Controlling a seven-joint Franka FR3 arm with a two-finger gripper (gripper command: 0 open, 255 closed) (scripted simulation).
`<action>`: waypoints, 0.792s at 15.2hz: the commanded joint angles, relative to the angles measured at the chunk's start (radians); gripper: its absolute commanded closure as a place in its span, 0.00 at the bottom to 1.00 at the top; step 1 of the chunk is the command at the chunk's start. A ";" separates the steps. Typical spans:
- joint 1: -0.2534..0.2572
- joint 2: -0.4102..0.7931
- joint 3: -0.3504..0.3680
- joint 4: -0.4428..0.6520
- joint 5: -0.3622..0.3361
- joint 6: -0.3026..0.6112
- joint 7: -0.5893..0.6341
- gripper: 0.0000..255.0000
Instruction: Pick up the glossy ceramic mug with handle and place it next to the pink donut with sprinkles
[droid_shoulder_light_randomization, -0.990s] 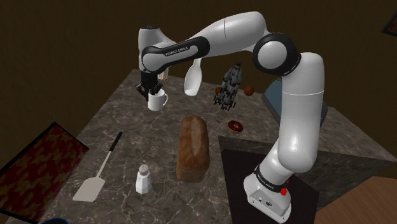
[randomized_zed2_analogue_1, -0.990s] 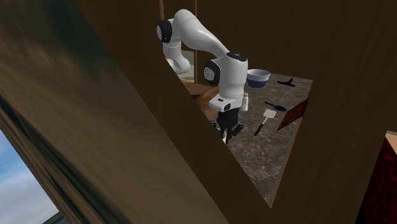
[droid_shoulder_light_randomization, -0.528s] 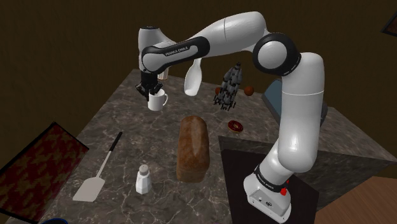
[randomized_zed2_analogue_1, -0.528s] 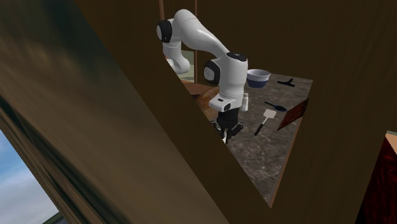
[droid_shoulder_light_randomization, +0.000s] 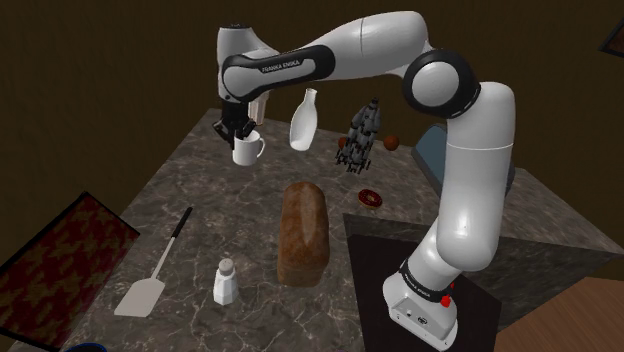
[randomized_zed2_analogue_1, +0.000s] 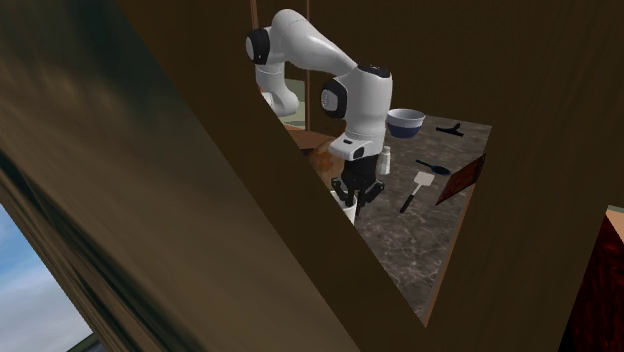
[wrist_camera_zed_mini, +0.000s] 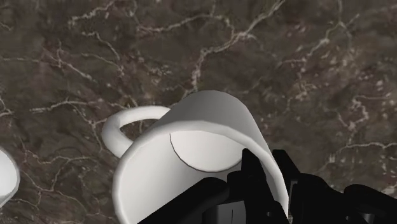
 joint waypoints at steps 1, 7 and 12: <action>-0.001 -0.010 0.001 0.013 0.003 -0.023 -0.003 1.00; 0.000 -0.031 0.004 0.064 0.010 -0.094 -0.012 1.00; 0.001 -0.042 0.006 0.115 0.015 -0.155 -0.018 1.00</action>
